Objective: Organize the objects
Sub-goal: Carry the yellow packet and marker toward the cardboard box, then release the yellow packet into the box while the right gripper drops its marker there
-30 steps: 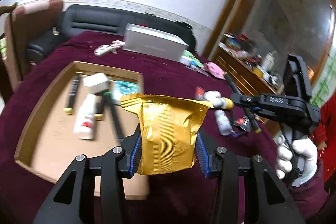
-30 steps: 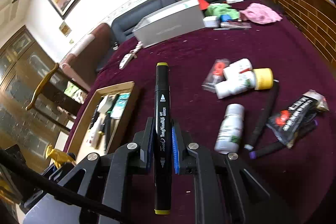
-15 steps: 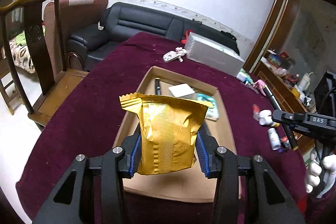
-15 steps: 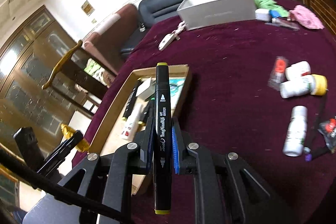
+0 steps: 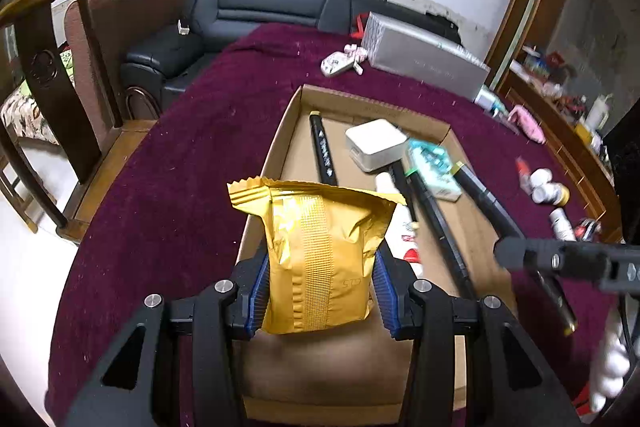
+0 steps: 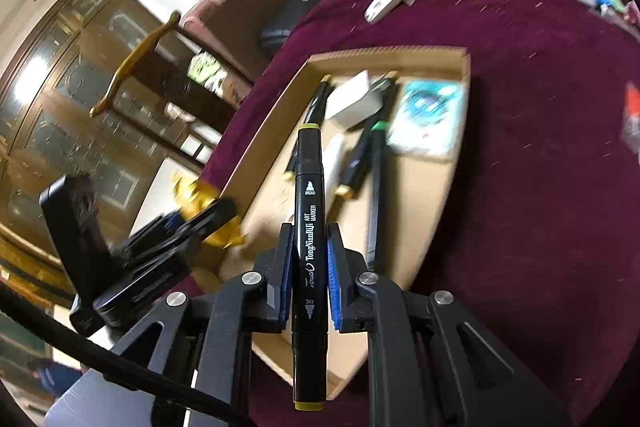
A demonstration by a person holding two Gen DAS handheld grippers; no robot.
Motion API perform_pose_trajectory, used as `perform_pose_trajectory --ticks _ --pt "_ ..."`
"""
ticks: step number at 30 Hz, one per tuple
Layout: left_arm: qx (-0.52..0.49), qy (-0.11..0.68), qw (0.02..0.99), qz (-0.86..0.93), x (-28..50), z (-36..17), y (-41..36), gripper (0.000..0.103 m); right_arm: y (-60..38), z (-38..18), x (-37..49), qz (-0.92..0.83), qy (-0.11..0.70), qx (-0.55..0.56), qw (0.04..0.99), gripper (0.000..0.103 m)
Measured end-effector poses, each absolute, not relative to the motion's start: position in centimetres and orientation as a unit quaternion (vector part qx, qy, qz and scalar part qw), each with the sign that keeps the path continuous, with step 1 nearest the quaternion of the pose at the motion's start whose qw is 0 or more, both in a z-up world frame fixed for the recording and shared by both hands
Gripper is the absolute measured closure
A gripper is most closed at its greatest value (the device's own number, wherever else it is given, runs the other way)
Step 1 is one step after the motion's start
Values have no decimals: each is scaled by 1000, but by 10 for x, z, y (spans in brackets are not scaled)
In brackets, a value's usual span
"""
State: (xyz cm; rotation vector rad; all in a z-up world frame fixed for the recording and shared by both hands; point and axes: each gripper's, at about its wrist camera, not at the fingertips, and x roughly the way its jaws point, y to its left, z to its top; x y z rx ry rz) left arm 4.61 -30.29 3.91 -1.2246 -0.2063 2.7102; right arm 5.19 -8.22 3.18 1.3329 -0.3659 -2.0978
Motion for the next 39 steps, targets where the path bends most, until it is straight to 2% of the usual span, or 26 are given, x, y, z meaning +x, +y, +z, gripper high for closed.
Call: perform_pose_trajectory --ticks 13,21,24,26,28,32,36,39 --pt "-441 -35 82 893 23 30 -305 63 -133 -10 43 -749 -132 554 338 90" --pt "-438 -60 87 893 7 31 -307 61 -129 -21 39 -749 -128 561 328 87" --pt "-437 -85 94 890 6 32 -313 55 -130 -20 41 -757 -121 554 325 87" --pt "-440 -102 98 887 6 34 -316 46 -132 -18 43 -764 -111 549 322 85" --pt "-444 -107 97 884 5 35 -317 45 -132 -16 46 -771 -102 542 319 79" --pt "-432 -110 96 890 13 45 -318 45 -133 -1 55 -791 -80 517 316 77" --pt "-392 -146 95 903 34 63 -328 45 -127 18 72 -823 -53 477 302 61" --pt "-367 -175 96 909 51 74 -332 45 -122 32 83 -845 -38 447 290 58"
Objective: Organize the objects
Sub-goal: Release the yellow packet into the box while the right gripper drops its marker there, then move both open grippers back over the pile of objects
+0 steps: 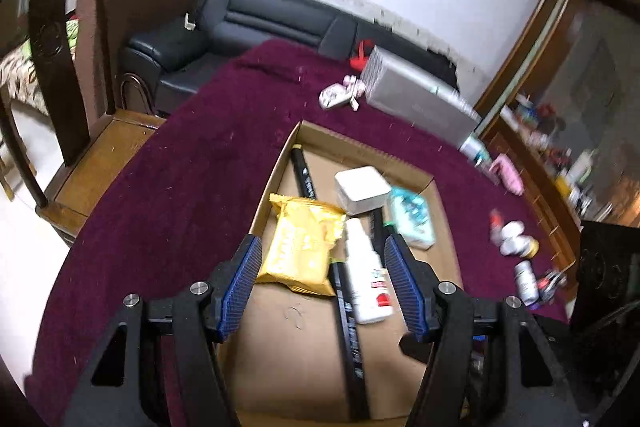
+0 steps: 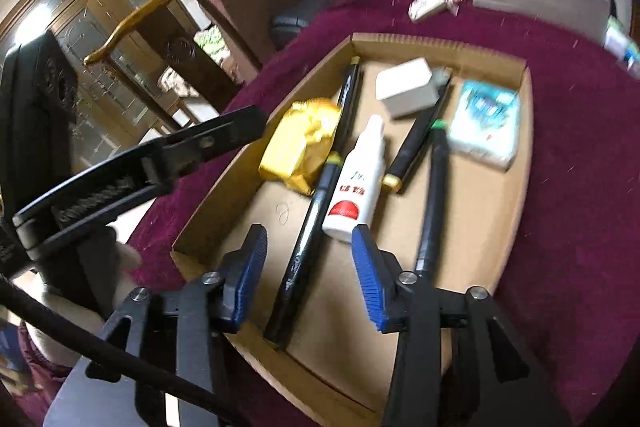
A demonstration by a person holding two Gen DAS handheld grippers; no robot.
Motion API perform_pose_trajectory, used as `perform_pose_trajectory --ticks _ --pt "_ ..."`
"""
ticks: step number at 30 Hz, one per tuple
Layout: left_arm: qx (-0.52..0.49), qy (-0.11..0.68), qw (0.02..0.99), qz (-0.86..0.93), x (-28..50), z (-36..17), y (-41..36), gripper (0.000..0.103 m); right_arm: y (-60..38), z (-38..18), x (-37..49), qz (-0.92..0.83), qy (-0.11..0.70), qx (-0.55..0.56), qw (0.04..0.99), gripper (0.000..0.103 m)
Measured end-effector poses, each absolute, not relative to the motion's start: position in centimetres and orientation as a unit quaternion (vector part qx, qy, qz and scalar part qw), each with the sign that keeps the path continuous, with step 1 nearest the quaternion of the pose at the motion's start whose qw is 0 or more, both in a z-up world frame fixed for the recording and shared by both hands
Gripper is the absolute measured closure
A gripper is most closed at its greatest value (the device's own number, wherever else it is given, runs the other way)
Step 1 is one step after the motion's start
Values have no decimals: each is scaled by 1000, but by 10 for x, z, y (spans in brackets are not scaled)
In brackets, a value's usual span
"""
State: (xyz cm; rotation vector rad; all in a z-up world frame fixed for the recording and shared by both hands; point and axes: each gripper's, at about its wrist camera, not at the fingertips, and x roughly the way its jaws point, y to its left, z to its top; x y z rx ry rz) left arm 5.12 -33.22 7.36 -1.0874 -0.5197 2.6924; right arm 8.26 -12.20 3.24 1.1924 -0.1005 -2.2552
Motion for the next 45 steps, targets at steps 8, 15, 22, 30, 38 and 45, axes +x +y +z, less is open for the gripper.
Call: perform_pose_trajectory --ticks 8,15,22,30,38,45 --pt "-321 -234 100 912 87 86 -327 45 -99 66 101 -897 -17 378 228 47" --pt "-332 -226 101 910 95 86 -296 45 -62 82 114 -929 9 331 164 38" --pt "-346 -187 123 911 93 97 -246 45 -21 92 127 -947 14 300 116 33" --pt "-367 -139 148 908 89 104 -184 45 26 93 130 -954 -9 289 83 29" --pt "-403 -91 180 893 79 94 -120 45 68 83 127 -951 -32 300 59 28" --pt "-437 -48 194 877 68 72 -69 45 104 69 120 -947 -53 315 31 28"
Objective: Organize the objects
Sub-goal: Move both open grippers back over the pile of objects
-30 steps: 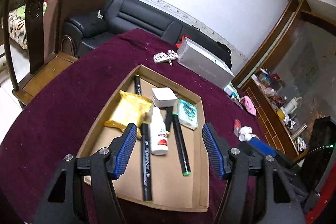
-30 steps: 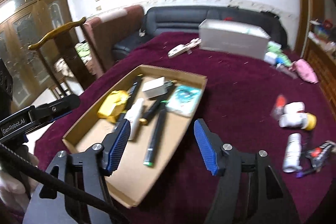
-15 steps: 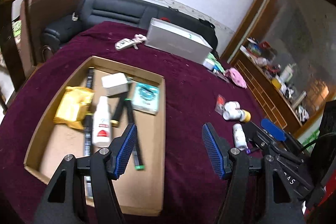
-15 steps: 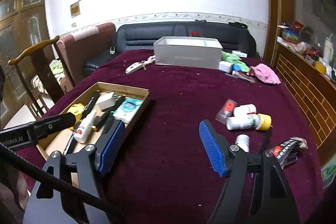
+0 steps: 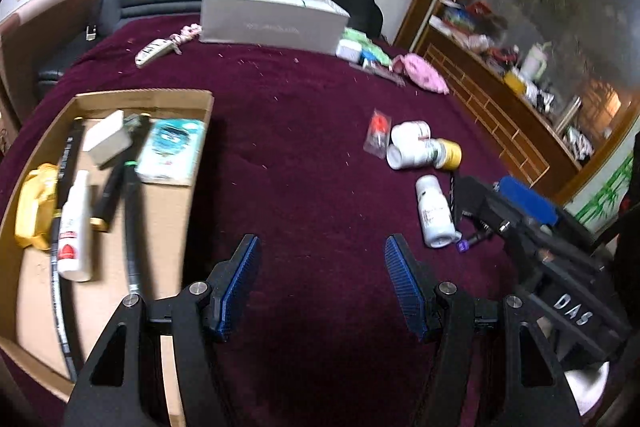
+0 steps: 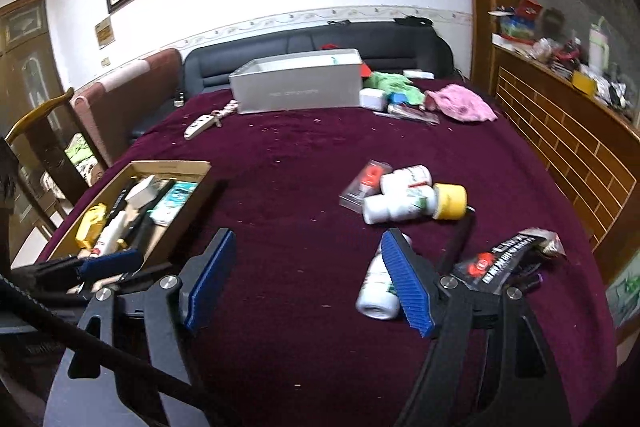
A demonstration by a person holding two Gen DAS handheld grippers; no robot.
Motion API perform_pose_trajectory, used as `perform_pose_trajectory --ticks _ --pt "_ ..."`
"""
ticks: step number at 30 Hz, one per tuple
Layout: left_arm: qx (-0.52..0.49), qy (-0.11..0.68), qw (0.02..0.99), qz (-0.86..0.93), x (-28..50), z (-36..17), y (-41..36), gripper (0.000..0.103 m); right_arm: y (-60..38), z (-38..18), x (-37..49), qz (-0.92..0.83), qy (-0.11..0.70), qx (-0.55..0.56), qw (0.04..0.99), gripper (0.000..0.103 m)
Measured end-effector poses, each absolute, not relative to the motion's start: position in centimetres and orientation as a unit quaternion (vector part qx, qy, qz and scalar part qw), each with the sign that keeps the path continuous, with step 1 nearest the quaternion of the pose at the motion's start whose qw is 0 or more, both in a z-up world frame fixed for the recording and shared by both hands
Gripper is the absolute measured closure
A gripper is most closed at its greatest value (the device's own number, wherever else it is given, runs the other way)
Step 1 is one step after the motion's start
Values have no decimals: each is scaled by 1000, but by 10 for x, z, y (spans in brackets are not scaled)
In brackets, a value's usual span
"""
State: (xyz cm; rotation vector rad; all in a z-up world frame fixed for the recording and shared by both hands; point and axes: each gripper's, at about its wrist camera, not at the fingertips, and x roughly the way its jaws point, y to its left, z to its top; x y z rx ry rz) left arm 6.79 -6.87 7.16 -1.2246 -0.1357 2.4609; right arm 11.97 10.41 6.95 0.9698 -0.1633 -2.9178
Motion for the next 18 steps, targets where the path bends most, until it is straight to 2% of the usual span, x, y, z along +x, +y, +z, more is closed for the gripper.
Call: perform_pose_trajectory --ticks 10,18 --pt "-460 23 186 868 60 38 -21 45 139 55 115 -942 -64 331 5 28" --pt "-475 40 183 860 59 18 -6 45 156 52 118 -942 -71 327 -5 28"
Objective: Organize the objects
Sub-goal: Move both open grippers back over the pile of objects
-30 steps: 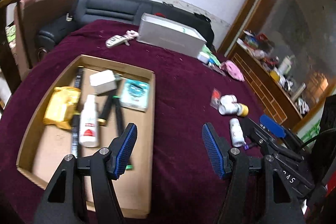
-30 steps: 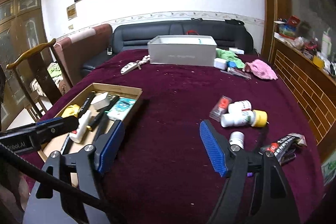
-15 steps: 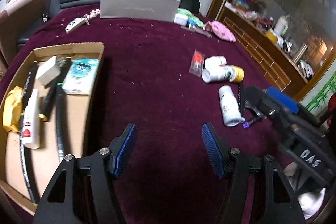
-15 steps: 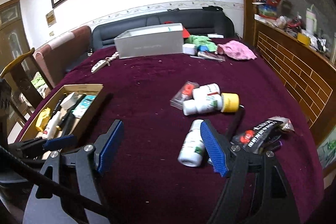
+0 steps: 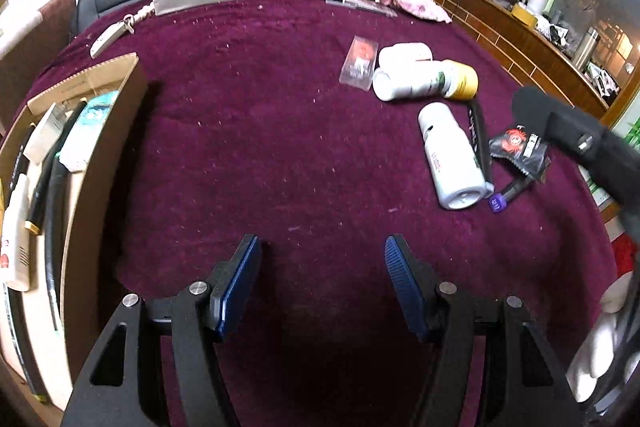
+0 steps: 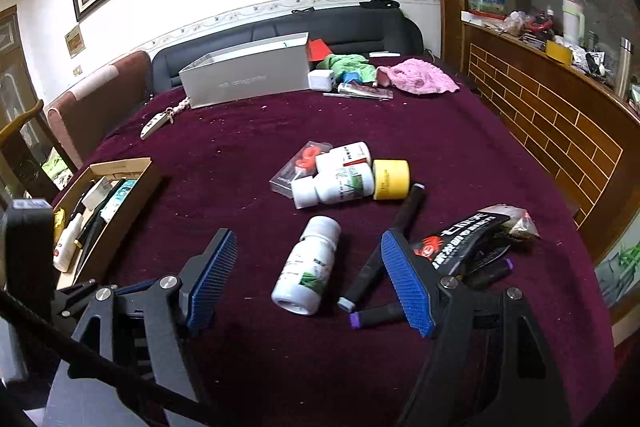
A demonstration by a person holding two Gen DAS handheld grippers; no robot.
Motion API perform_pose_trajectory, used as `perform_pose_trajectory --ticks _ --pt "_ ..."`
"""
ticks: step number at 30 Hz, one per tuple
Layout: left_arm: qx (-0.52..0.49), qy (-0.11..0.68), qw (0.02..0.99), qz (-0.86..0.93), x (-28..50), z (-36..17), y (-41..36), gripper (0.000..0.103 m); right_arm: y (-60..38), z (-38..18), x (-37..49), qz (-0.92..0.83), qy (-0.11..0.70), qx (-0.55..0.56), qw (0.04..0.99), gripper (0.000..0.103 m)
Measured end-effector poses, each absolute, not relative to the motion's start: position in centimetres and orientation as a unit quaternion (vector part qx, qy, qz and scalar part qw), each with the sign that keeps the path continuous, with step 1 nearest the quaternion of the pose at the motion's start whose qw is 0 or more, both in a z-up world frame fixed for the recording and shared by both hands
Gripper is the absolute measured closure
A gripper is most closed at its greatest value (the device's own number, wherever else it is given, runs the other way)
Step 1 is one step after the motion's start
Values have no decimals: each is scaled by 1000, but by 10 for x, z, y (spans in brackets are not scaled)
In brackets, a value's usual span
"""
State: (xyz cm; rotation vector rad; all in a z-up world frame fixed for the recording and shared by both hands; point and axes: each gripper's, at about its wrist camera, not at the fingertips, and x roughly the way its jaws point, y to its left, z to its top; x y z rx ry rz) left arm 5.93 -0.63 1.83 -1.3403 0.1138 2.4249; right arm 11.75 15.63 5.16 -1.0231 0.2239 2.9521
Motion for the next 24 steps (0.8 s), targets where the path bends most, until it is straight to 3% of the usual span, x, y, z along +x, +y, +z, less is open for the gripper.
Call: perform_pose_trajectory --ticks 6,14,24 --pt "-472 47 182 861 59 17 -4 43 160 53 120 945 75 -318 3 28" --pt "-463 89 181 863 65 12 12 25 164 54 121 946 82 -314 1 28" --pt "-466 103 180 860 66 10 18 18 167 57 123 948 84 -307 5 28"
